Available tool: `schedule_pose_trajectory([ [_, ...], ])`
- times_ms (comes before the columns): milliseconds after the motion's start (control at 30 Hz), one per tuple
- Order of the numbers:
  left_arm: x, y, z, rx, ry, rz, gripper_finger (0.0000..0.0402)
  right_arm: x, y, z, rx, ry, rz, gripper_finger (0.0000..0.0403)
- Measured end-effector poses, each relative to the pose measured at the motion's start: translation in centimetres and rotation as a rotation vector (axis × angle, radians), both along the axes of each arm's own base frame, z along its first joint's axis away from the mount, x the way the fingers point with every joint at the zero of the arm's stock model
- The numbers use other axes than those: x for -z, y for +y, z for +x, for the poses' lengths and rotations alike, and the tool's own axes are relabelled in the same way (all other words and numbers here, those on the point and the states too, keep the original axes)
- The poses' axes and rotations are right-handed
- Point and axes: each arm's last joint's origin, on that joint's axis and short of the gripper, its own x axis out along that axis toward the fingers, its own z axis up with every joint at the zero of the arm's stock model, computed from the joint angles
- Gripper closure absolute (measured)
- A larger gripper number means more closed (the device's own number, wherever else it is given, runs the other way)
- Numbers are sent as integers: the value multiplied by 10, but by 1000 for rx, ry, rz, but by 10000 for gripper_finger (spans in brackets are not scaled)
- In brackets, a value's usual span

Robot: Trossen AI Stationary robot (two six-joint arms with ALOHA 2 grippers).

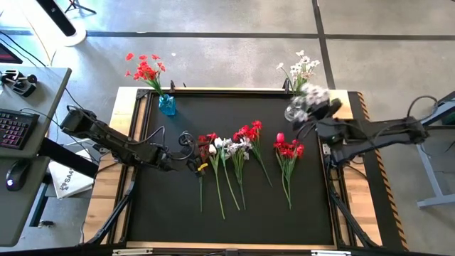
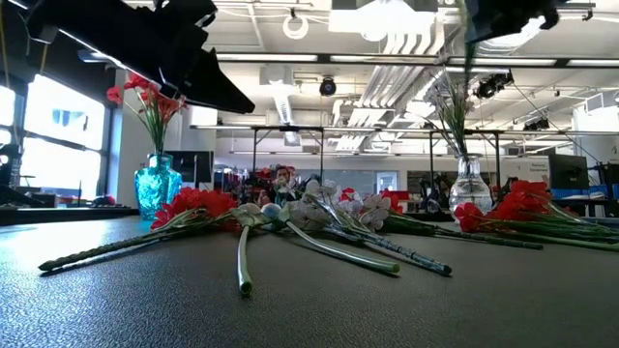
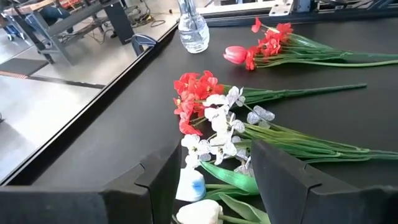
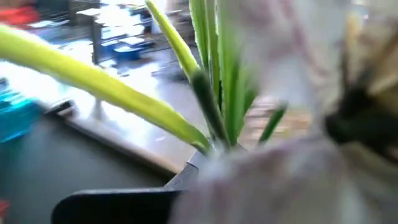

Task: Sort flowers into vase by color
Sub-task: Put the white orchid into the transparent vase

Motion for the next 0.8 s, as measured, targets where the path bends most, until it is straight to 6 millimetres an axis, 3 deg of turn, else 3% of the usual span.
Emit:
schedule_pose_trajectory([
  [233,0,0,0,3,-4,4,220,0,-26,-11,129,1,31,402],
  [800,-1,0,0,9,-4,0,220,30,-80,17,183,164,201,397],
])
